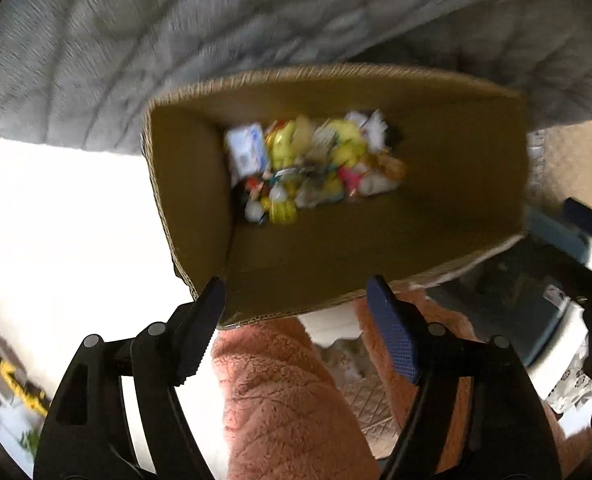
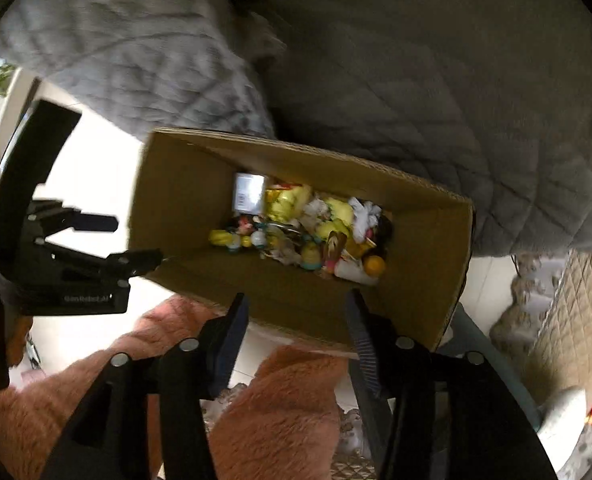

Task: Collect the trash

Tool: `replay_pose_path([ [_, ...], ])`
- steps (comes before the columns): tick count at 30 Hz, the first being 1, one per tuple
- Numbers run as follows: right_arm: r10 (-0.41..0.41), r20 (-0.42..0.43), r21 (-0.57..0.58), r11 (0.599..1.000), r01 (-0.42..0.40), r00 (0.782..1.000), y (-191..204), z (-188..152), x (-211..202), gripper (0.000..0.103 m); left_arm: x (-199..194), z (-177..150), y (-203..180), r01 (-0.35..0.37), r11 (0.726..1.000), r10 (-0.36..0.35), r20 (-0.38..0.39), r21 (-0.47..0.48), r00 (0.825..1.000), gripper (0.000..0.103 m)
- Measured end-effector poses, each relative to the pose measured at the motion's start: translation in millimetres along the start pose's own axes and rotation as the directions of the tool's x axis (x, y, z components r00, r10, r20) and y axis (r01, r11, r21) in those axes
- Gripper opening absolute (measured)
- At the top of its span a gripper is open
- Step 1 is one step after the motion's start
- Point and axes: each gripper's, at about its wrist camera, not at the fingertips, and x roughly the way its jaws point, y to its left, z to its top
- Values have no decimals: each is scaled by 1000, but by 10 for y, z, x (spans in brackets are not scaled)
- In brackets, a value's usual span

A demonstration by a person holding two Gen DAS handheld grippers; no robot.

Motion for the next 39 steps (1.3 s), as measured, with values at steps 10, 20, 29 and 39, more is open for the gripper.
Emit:
replay_pose_path([
  [10,69,106,-60,996,-63,992,120,-16,-831,71,-908,-243,-157,22,998,-29,118,57,993,72],
  [20,31,618,-62,998,10,785,209,195,-3377,97,-3567,-701,-333,-8,996,-51,629,90,776,81],
  [29,-90,851,91,996,23,517,271,374,-4772,97,-5072,-861,-359,-81,994,104,877,-75,468,90],
  [39,-159,905,161,987,29,394,425,228,-5411,98,-5815,-1091,-433,-85,987,158,935,-138,317,90],
])
